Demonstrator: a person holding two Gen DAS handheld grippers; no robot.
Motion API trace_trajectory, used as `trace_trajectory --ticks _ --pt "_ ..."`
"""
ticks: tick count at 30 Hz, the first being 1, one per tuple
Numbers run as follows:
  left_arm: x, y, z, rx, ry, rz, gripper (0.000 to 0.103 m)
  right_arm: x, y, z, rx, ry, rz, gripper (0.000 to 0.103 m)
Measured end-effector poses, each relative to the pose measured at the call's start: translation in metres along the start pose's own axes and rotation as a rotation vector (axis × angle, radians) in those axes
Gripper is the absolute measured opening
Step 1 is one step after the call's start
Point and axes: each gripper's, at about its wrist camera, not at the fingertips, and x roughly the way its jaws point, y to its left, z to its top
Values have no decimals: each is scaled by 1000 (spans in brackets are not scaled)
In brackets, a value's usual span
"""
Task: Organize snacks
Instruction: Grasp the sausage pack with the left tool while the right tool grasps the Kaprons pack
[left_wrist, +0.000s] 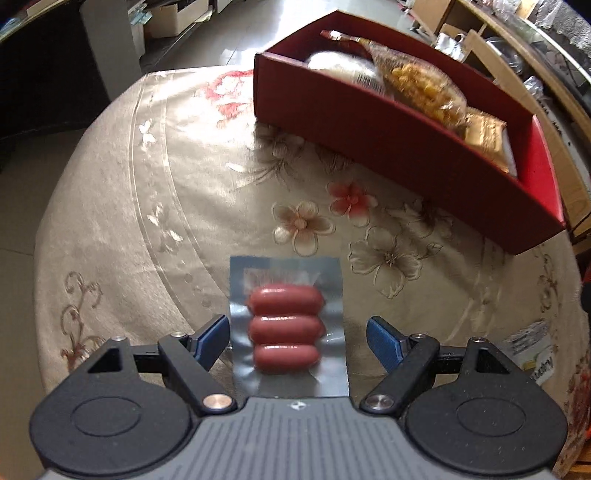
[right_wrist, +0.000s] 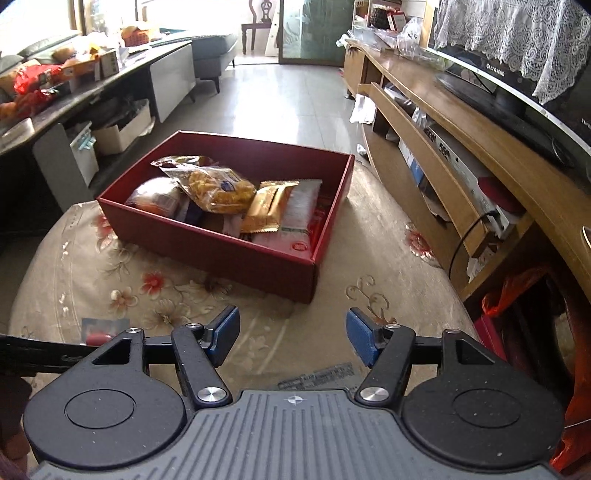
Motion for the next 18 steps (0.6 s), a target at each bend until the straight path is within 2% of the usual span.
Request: trace_trajectory --ticks 5,7,8,18 --pt "-2 -9 -8 50 -34 44 76 2 -10 -4 7 21 -4 71" --pt "-4 -9 -12 81 -40 58 67 3 -13 -5 15 29 -1 71" --pt "-6 -8 -15 92 -43 60 67 3 -15 -6 19 31 1 71" --pt "-25 15 -43 163 5 22 66 12 -27 -16 23 93 12 71"
